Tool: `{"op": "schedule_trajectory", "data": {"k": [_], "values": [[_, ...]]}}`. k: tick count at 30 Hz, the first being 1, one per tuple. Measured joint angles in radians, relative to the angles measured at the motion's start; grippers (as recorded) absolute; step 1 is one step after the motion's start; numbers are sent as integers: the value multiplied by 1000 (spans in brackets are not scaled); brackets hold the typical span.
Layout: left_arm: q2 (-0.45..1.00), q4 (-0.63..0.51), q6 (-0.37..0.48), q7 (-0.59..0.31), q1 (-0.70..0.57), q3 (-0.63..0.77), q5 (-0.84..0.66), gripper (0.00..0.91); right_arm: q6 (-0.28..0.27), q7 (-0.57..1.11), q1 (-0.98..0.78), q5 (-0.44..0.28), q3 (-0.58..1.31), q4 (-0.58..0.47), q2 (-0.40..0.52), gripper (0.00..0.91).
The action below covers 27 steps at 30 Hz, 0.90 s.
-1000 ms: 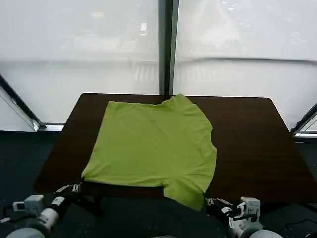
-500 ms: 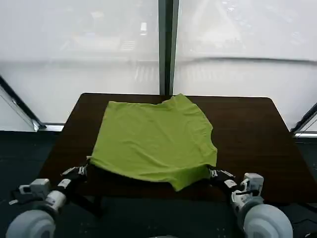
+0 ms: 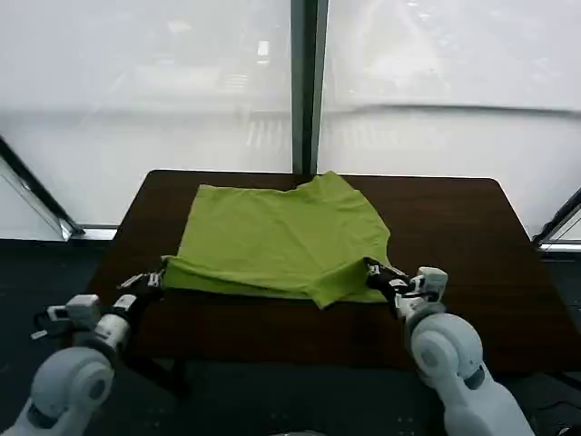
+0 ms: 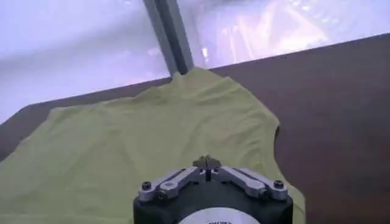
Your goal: Fold and organize the clothes.
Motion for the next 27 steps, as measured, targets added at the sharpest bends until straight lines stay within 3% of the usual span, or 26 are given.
{"op": "schedule_trajectory", "data": {"k": [27], "values": [[-3,139,-19,8,-95,27,16,0,11,-3,3,0,47,-29,27,0]]}}
